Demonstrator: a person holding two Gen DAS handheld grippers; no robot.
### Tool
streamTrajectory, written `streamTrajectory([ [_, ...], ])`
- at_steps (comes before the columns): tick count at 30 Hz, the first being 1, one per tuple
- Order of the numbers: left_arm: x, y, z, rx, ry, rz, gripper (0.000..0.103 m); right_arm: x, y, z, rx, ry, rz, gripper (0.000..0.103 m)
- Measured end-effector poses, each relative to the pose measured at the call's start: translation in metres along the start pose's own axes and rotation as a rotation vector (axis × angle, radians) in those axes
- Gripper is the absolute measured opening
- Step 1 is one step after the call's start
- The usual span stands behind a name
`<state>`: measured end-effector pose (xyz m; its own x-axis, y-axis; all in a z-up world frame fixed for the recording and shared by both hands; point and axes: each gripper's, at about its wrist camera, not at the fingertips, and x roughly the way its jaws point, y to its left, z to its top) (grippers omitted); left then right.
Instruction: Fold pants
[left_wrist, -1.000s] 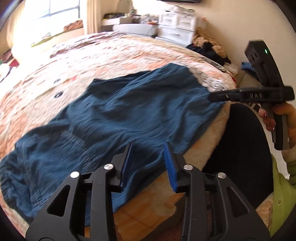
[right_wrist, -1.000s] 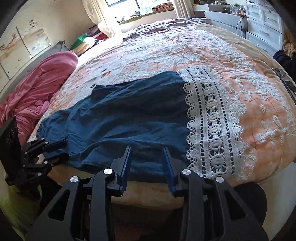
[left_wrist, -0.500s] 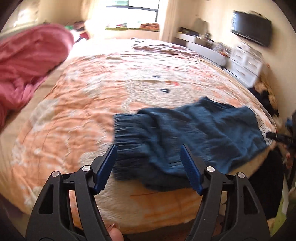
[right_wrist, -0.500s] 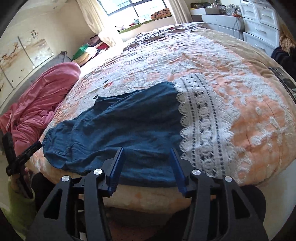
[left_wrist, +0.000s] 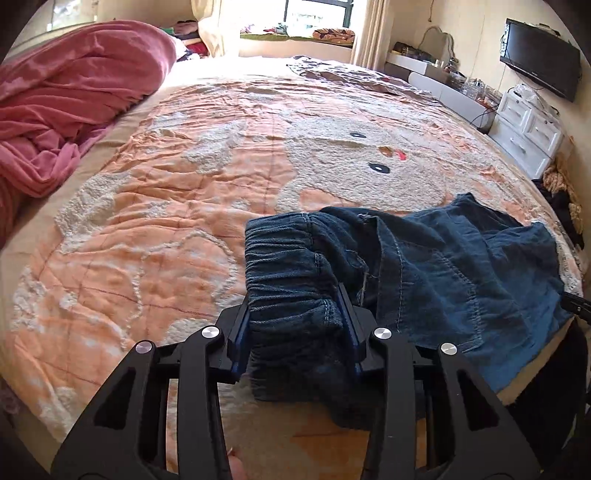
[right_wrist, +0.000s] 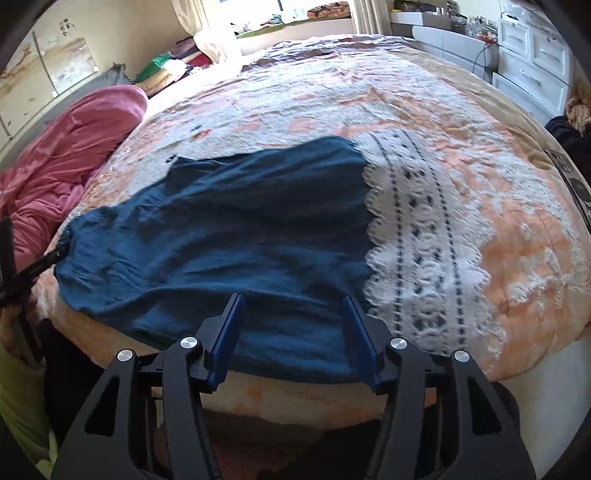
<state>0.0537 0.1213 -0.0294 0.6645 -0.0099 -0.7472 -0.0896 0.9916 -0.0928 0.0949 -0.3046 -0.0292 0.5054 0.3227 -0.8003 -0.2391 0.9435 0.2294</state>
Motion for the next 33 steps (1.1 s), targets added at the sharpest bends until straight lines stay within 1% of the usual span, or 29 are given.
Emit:
streamTrajectory([
  [2,0.0,0.01,-0.001,-0.053,0.008,-0.042,0.032,0.0,-0.009,-0.005,0.018,0.007,0.007,0.054],
  [5,0.004,0.007,-0.003,-0.036,0.008,-0.026,0.034,0.004,-0.01,-0.011,0.015,0.017,0.006,0.054],
  [7,0.007,0.005,-0.005,-0.032,0.011,-0.025,0.036,0.007,-0.006,-0.012,-0.006,0.019,-0.009,0.057],
  [9,0.005,0.009,-0.007,-0.055,0.008,-0.036,0.045,0.007,-0.005,-0.013,-0.006,0.019,0.007,0.064],
  [11,-0.002,0.012,-0.008,-0.073,-0.002,-0.04,0.047,0.004,-0.005,-0.012,-0.002,0.016,0.021,0.064],
  [13,-0.015,0.012,-0.007,-0.07,-0.021,-0.038,0.047,-0.003,-0.008,-0.013,0.015,-0.001,0.052,0.064],
  [16,-0.042,0.004,-0.001,-0.029,-0.082,-0.007,0.048,-0.023,-0.02,-0.01,0.06,-0.065,0.11,0.064],
  [18,-0.055,-0.004,0.006,-0.005,-0.119,-0.023,0.054,-0.037,-0.03,-0.002,0.08,-0.12,0.106,0.064],
  [21,-0.057,-0.024,0.023,0.026,-0.132,-0.091,0.057,-0.046,-0.048,0.017,0.113,-0.169,0.075,0.066],
  [23,-0.049,-0.045,0.033,0.06,-0.116,-0.116,0.057,-0.046,-0.057,0.03,0.129,-0.186,0.069,0.066],
  [25,-0.038,-0.071,0.045,0.101,-0.103,-0.153,0.057,-0.041,-0.066,0.046,0.142,-0.187,0.049,0.066],
  [28,-0.02,-0.113,0.062,0.165,-0.068,-0.221,0.058,-0.029,-0.076,0.075,0.157,-0.181,0.052,0.066],
  [30,-0.006,-0.142,0.072,0.234,-0.038,-0.25,0.058,-0.02,-0.077,0.09,0.147,-0.169,0.061,0.066],
  [31,0.003,-0.161,0.077,0.292,-0.022,-0.261,0.058,-0.015,-0.076,0.097,0.144,-0.165,0.051,0.066],
  [33,0.018,-0.185,0.082,0.377,0.002,-0.275,0.058,-0.002,-0.078,0.106,0.14,-0.143,0.043,0.066],
])
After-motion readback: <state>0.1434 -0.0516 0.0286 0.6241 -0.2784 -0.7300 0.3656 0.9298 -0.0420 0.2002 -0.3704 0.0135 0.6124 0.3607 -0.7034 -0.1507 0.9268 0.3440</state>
